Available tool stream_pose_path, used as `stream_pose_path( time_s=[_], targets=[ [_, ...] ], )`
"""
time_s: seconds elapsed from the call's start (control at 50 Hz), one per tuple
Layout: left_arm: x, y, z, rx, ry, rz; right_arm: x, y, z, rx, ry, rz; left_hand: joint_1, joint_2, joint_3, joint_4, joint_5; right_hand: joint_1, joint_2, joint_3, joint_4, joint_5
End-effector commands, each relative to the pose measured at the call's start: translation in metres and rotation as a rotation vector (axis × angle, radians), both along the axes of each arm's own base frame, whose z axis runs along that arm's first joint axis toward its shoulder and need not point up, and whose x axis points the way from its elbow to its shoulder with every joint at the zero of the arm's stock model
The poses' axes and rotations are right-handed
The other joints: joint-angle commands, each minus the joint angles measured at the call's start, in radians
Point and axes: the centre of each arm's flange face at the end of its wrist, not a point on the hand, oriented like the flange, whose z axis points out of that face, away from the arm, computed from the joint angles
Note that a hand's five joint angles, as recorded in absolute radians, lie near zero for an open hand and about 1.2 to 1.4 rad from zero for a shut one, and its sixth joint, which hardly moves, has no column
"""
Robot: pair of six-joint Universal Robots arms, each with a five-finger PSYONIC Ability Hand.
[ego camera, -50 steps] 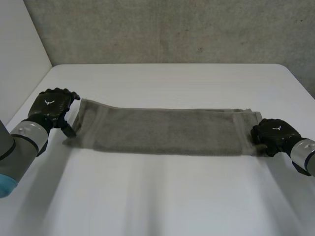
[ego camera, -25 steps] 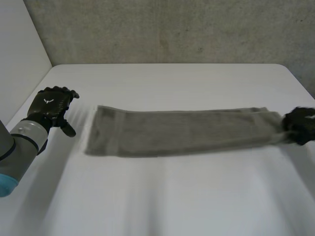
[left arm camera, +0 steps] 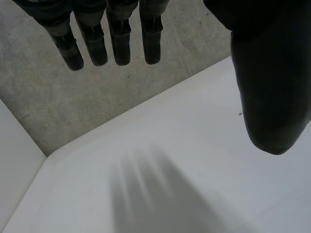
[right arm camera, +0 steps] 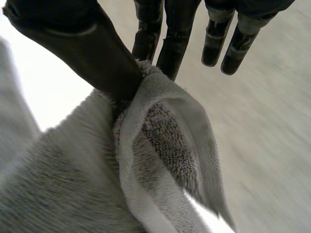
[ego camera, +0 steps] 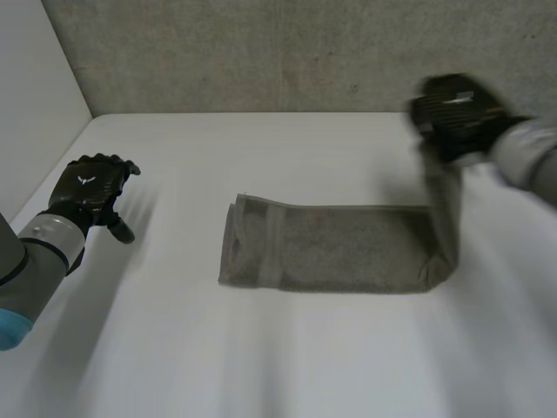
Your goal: Fold the towel.
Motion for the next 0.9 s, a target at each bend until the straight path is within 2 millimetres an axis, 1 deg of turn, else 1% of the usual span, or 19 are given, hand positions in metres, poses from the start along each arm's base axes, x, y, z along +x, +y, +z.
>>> stream_pose_path(
  time_s=[0.02, 0.06, 0.08, 0.12, 0.16, 0.18, 0.2, 0.22, 0.26, 0.34, 0.42, 0.48, 0.52, 0.58, 0.6, 0.64, 0.7, 0.8, 0.9],
  targets=[
    [-0.001, 0.003, -0.002, 0.002, -0.004, -0.006, 0.105, 0.063, -0.041, 0.027, 0.030, 0.231, -0.110, -0.075, -0.058, -0.066, -0.022, 0.074, 0.095, -0.053, -0.076, 0.059],
    [-0.003, 0.004, -0.003, 0.001, -0.006, -0.010, 0.138, 0.085, -0.073, 0.060, 0.054, 0.304, -0.113, -0.078, -0.058, -0.066, -0.025, 0.074, 0.095, -0.053, -0.076, 0.059],
    [-0.005, 0.006, -0.003, 0.001, -0.006, -0.016, 0.138, 0.085, -0.073, 0.060, 0.054, 0.304, -0.113, -0.078, -0.058, -0.066, -0.025, 0.074, 0.095, -0.053, -0.076, 0.059],
    [-0.006, 0.006, -0.003, 0.003, -0.006, -0.019, 0.156, 0.100, -0.102, 0.093, 0.089, 0.329, -0.116, -0.081, -0.058, -0.066, -0.028, 0.074, 0.095, -0.053, -0.076, 0.059],
    [-0.006, 0.007, -0.003, 0.004, -0.008, -0.021, 0.156, 0.100, -0.102, 0.093, 0.090, 0.329, -0.116, -0.081, -0.058, -0.066, -0.028, 0.074, 0.095, -0.053, -0.076, 0.059],
    [-0.006, 0.007, -0.003, 0.004, -0.008, -0.019, 0.161, 0.105, -0.115, 0.106, 0.111, 0.334, -0.116, -0.081, -0.058, -0.066, -0.028, 0.074, 0.095, -0.053, -0.076, 0.059],
    [-0.006, 0.007, -0.003, 0.004, -0.008, -0.019, 0.163, 0.107, -0.122, 0.103, 0.132, 0.334, -0.116, -0.081, -0.058, -0.066, -0.028, -0.315, -0.293, -0.053, -0.076, -0.329],
    [-0.006, 0.007, -0.004, 0.005, -0.008, -0.019, 0.163, 0.107, -0.122, 0.103, 0.132, 0.334, -0.116, -0.081, -0.058, -0.066, -0.028, -0.318, -0.297, -0.053, -0.076, -0.333],
    [-0.007, 0.008, -0.004, 0.007, -0.008, -0.021, 0.162, 0.109, -0.119, 0.092, 0.139, 0.332, -0.116, -0.081, -0.058, -0.066, -0.028, -1.003, -0.982, -0.053, -0.076, -1.017],
    [-0.009, 0.008, -0.003, 0.002, -0.008, -0.028, 0.158, 0.109, -0.098, 0.062, 0.109, 0.315, -0.116, -0.081, -0.058, -0.066, -0.028, -1.148, -1.127, -0.053, -0.076, -1.162],
    [-0.015, 0.008, 0.002, -0.016, -0.005, -0.045, 0.133, 0.104, -0.063, 0.051, 0.020, 0.248, -0.119, -0.084, -0.058, -0.066, -0.031, -1.148, -1.127, -0.053, -0.076, -1.162],
    [-0.025, 0.011, 0.009, -0.038, 0.001, -0.077, 0.120, 0.099, -0.056, 0.063, -0.007, 0.215, -0.119, -0.084, -0.058, -0.066, -0.031, -1.148, -1.127, -0.053, -0.076, -1.162],
    [-0.032, 0.013, 0.013, -0.048, 0.004, -0.098, 0.092, 0.091, -0.049, 0.112, -0.050, 0.142, -0.119, -0.084, -0.058, -0.066, -0.031, -1.148, -1.127, -0.053, -0.076, -1.162],
    [-0.041, 0.017, 0.016, -0.055, 0.010, -0.125, 0.064, 0.085, -0.048, 0.158, -0.069, 0.069, -0.119, -0.084, -0.058, -0.066, -0.031, -1.148, -1.127, -0.053, -0.076, -1.162],
    [-0.051, 0.022, 0.020, -0.068, 0.016, -0.152, 0.064, 0.085, -0.048, 0.158, -0.069, 0.069, -0.119, -0.084, -0.058, -0.066, -0.031, -1.148, -1.127, -0.053, -0.076, -1.162],
    [-0.060, 0.028, 0.022, -0.075, 0.018, -0.182, 0.039, 0.083, -0.062, 0.218, -0.057, 0.005, -0.119, -0.084, -0.058, -0.066, -0.031, -1.148, -1.127, -0.053, -0.076, -1.162],
    [-0.075, 0.038, 0.026, -0.091, 0.024, -0.231, 0.028, 0.082, -0.071, 0.248, -0.048, -0.017, -0.119, -0.084, -0.058, -0.066, -0.031, -1.148, -1.127, -0.053, -0.076, -1.162],
    [-0.095, 0.048, 0.028, -0.099, 0.033, -0.291, -0.011, 0.080, -0.099, 0.355, -0.034, -0.050, -0.110, -0.075, -0.058, -0.066, -0.022, -1.118, -1.097, -0.053, -0.076, -1.132],
    [-0.127, 0.069, 0.015, -0.074, 0.028, -0.408, -0.026, 0.078, -0.112, 0.381, -0.043, -0.047, -0.080, -0.046, -0.058, -0.066, 0.007, -1.047, -1.025, -0.053, -0.076, -1.061]
  ],
)
